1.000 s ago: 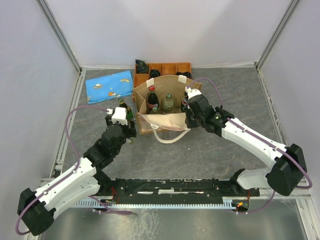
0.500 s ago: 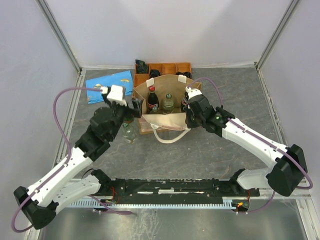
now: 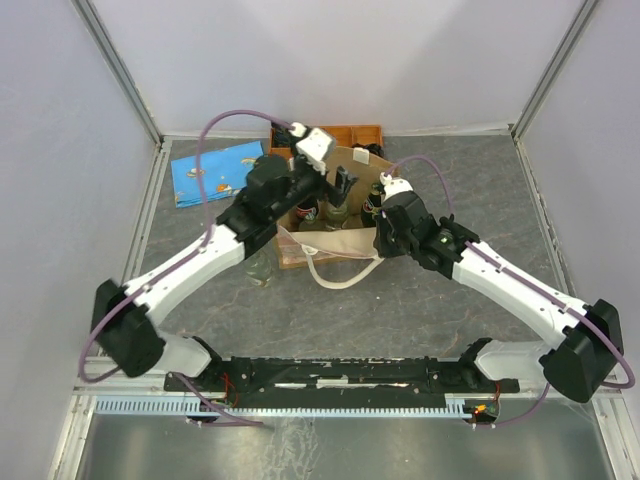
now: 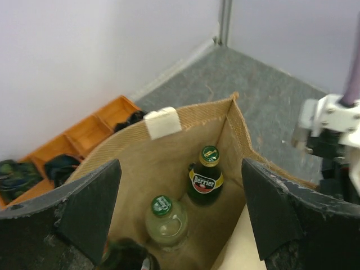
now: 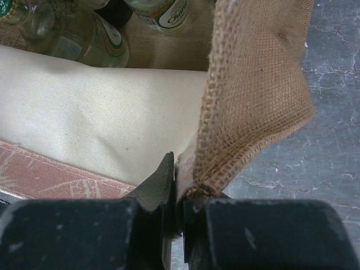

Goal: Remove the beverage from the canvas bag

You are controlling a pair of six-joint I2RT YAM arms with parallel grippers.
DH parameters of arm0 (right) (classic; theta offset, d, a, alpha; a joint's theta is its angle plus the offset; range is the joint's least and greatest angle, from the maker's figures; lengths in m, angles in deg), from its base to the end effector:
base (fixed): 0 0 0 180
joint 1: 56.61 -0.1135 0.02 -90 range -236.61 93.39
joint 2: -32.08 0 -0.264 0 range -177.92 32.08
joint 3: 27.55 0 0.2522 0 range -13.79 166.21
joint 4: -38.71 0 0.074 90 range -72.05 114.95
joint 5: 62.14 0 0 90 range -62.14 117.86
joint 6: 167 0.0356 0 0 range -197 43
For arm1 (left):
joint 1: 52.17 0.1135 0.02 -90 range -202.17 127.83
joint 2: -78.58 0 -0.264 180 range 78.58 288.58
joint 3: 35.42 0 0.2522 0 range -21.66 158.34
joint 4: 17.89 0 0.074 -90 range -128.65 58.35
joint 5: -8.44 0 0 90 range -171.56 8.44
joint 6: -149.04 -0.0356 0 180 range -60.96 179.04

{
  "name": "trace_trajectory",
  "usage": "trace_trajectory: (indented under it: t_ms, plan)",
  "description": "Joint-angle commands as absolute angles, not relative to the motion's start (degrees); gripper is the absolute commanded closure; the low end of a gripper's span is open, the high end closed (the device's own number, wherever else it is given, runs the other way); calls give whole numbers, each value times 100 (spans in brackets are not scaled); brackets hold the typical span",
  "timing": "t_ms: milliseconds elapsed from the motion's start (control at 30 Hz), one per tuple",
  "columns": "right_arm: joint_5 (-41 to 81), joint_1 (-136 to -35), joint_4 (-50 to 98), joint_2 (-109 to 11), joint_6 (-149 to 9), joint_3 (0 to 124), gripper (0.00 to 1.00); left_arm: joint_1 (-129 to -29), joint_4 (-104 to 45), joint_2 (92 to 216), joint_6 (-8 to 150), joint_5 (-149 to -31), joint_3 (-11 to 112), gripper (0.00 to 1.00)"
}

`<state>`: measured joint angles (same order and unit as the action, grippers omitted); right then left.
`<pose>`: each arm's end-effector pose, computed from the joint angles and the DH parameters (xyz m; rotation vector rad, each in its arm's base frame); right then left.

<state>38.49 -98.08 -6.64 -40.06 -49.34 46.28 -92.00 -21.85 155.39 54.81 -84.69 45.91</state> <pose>0.2066 0.1739 0.2970 -0.1894 2.3417 0.3902 0.2450 -0.2069 0.3915 0.6351 1.4529 -0.5305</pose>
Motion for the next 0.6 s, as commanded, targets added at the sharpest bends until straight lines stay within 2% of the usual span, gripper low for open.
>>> trace_trajectory:
  t_ms: [0, 233, 567]
  plan:
    - [3925, -9838, -666, -3648, -4923, 4603, 89, -9187, -1749, 16341, 5150, -9186, 5155, 8]
    - [3945, -9838, -655, -3718, -4908, 4627, 89, -9187, -1363, 17211, 5054, -9363, 5379, 8]
    - [3999, -9841, -665, -3736, -4917, 4650, 89, -9189, -1159, 17719, 4638, -9321, 5420, 1]
